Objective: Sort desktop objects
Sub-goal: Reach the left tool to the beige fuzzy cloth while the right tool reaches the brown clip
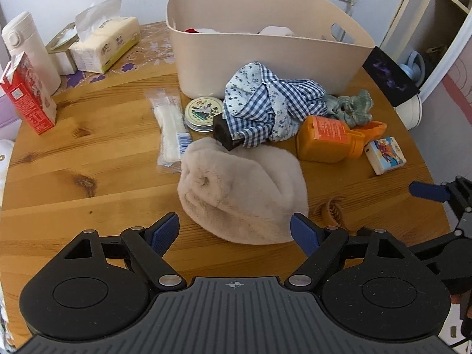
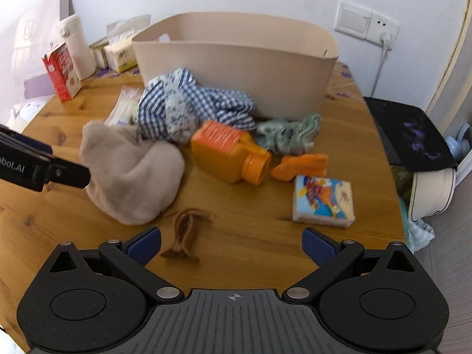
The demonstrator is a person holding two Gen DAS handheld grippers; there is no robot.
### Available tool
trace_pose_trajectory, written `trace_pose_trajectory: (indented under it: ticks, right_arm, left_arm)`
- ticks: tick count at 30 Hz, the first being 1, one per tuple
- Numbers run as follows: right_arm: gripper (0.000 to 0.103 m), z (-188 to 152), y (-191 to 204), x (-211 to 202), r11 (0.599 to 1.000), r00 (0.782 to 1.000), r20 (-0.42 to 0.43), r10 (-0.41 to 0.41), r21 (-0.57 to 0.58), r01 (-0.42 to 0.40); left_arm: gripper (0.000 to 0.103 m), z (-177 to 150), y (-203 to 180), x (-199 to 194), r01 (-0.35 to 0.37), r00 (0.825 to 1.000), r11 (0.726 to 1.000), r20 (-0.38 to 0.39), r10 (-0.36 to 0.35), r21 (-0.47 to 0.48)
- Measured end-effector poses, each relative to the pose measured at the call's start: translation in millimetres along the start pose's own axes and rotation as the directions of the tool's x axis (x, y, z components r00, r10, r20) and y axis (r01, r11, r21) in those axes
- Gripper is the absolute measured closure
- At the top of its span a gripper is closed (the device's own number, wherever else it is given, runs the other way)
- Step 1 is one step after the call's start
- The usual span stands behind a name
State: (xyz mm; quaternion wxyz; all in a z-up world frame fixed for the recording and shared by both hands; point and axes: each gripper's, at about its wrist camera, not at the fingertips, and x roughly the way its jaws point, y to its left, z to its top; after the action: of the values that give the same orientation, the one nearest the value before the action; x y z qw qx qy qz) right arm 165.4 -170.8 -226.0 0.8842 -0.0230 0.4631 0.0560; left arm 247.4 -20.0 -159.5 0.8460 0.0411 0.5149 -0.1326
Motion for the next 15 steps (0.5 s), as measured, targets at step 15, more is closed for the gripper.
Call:
trace_pose_trajectory:
  ticks: [15]
  right_arm:
    - [0.000,5.8,18.0,40.2,0.999,0.997,-0.067,0.025,0.036,-0.023]
  left_arm:
    - [0.019,22.7,-4.8,60.3,0.017,0.996,1.000,-0.082,-0.017,0.001]
